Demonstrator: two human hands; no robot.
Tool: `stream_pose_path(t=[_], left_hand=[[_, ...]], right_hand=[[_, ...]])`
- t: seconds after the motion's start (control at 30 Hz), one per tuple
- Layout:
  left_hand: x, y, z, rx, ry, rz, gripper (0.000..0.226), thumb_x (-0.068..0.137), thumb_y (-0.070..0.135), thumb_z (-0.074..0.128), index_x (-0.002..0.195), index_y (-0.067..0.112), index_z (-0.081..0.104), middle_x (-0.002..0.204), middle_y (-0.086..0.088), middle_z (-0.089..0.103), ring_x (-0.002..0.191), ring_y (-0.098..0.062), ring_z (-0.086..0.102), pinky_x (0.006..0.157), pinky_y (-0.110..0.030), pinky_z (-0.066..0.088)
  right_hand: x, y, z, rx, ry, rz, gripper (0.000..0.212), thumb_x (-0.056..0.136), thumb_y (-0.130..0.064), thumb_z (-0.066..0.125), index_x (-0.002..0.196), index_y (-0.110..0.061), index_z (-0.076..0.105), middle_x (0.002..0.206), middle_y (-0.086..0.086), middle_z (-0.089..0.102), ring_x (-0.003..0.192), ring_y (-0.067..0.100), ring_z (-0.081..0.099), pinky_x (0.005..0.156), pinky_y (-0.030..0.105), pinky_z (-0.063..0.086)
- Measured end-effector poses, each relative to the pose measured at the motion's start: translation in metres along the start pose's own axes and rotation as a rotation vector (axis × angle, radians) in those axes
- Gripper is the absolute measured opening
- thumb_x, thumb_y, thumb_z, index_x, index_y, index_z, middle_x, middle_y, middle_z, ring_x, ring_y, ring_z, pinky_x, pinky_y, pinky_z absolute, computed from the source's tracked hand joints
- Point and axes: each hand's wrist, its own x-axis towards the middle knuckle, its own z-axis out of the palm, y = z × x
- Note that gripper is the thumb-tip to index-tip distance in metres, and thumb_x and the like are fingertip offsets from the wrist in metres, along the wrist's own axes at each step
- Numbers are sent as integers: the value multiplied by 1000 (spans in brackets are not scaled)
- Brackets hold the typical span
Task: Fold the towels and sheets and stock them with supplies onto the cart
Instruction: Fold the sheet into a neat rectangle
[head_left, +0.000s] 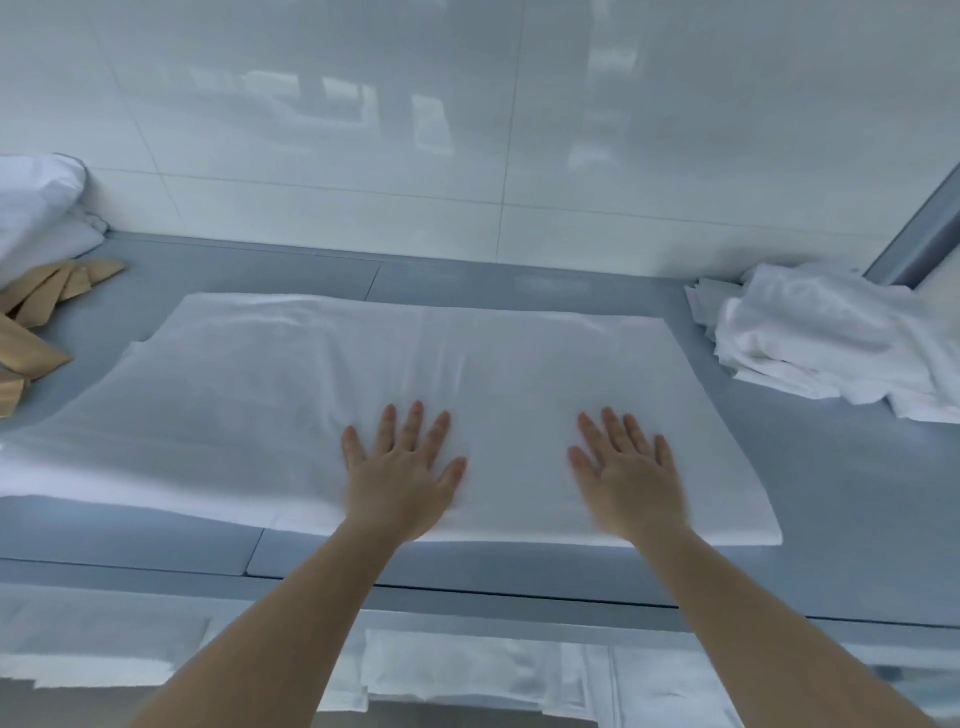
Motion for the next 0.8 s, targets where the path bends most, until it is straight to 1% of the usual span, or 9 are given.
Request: stream_pose_path(t=[0.13,0.27,0.33,0.43,0.5,0.57,0.67,0.73,0.8], left_hand=[[2,4,-4,35,-51,-48,72,82,72,-2,147,45,-16,160,9,-17,147,-22,-16,108,-67,-4],[11,34,-6,-2,-99,-98,77,82,77,5,147,43,-17,160,2,-20,145,-34,-19,101,-75,-6],[21,60,-1,-8,-93,-21,76,81,77,4,146,44,-18,159,0,-21,144,-35,-21,100,-75,-11],[55,90,4,-4,-64,64,63,90,65,6,146,46,-16,160,1,-19,145,-33,-21,101,-75,-12],[88,95,5,-14,-32,85,56,95,55,6,147,47,-12,161,3,-15,146,-33,-18,101,-75,-9],[125,88,3,-25,1,63,54,96,53,6,147,49,-10,161,5,-13,146,-32,-16,102,-74,-9],[165,63,0,-19,24,-18,58,92,61,6,147,48,-9,161,5,-12,147,-31,-13,104,-73,-8],[175,53,2,-11,51,-55,64,88,67,4,147,48,-9,162,4,-10,148,-30,-11,103,-72,-8],[177,51,4,4,83,-58,66,86,69,3,147,47,-10,162,3,-9,148,-30,-9,103,-72,-7]], right_hand=[[-10,77,-10,16,-42,168,60,95,-58,3,151,-40,-9,160,-11,-13,148,12,-8,120,44,1],[-6,72,-15,-10,-78,245,60,100,-50,9,154,-26,-4,162,-1,-8,149,18,-6,119,48,-2],[5,51,-17,7,-41,158,58,102,-44,14,154,-21,2,162,4,-2,149,19,-2,119,46,-2],[29,6,-12,76,24,-158,52,103,-39,19,154,-30,11,162,1,4,149,17,2,119,40,-2],[56,-20,-8,85,35,-278,51,103,-44,16,153,-36,10,162,-5,3,149,13,0,118,40,-4],[92,-26,-5,58,40,-301,53,100,-54,12,151,-42,5,161,-11,-2,148,10,-5,119,42,-7],[146,14,-11,16,15,-185,58,97,-60,10,151,-43,-1,160,-12,-9,147,9,-10,119,41,-7],[173,52,-19,31,-10,-30,59,98,-57,9,153,-36,-2,161,-8,-9,148,11,-9,119,40,-7],[196,69,-24,9,-8,99,60,100,-52,8,154,-28,2,162,-3,-4,148,15,-5,119,45,-6]])
